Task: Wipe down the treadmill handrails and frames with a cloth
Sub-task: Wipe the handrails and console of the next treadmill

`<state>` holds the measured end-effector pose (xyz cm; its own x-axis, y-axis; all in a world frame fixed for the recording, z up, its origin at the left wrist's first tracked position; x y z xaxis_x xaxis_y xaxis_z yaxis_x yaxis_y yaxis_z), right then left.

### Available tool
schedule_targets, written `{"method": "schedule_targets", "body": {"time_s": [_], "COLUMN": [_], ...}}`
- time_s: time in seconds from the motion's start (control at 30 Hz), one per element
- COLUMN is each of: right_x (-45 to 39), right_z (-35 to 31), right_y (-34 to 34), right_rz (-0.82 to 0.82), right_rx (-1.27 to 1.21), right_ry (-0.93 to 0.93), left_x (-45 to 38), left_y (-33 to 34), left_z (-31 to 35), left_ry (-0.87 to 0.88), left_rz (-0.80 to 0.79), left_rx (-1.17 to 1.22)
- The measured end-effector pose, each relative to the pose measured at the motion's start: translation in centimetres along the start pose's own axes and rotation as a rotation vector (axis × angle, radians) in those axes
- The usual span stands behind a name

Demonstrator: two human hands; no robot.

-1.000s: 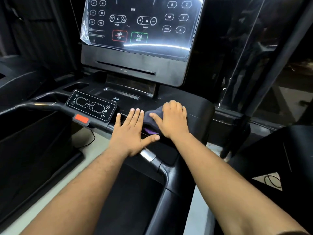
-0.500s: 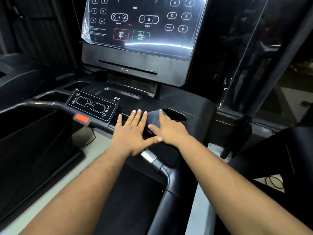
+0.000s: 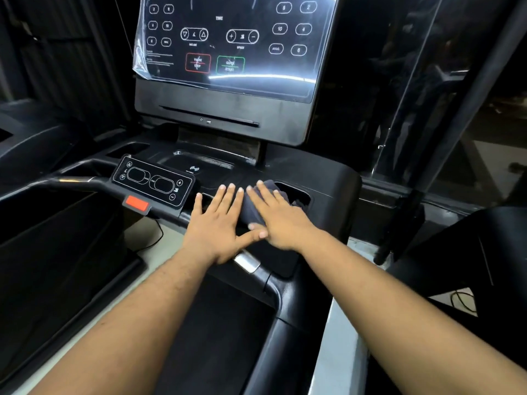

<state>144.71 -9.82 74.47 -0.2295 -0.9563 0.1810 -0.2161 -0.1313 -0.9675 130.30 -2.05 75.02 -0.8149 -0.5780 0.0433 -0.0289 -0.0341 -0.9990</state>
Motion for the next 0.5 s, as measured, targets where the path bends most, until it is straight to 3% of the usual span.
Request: {"method": "schedule_targets", "body": {"time_s": [0.1, 0.33, 0.4, 0.5], "right_x": [2.0, 3.6, 5.6, 8.7], "right_z": [2.6, 2.6, 2.6, 2.8], "right_y": [0.5, 1.3, 2.0, 2.0], "right_rz": [0.045, 0.231, 0.352, 0.589], "right_rx": [0.113, -0.155, -0.172, 0.008], "right_ry": [-0.08, 0.037, 0.061, 0.165], "left_x": [0.2, 0.4, 0.5, 1.2], "left_y": [0.0, -0.1, -0.3, -0.3], "left_z": [0.0, 0.2, 0.3, 0.4], "left_ry": [-0.009, -0.032, -0.016, 0.023], "left_rz": [-0.009, -0.056, -0.069, -0.077], "left_rx": [-0.003, -0.003, -0.012, -0.038]}}
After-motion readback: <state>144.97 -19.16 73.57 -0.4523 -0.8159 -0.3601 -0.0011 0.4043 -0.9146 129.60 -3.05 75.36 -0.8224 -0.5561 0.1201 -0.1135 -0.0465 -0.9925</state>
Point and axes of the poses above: each hand's wrist, its own x-axis away from the middle knuckle, its own y-axis out of the palm, z = x × y, the point moved 4 cm from there along -x, towards the middle knuckle, and after that the axes turned 11 degrees about -z, right-handed, at the moved point
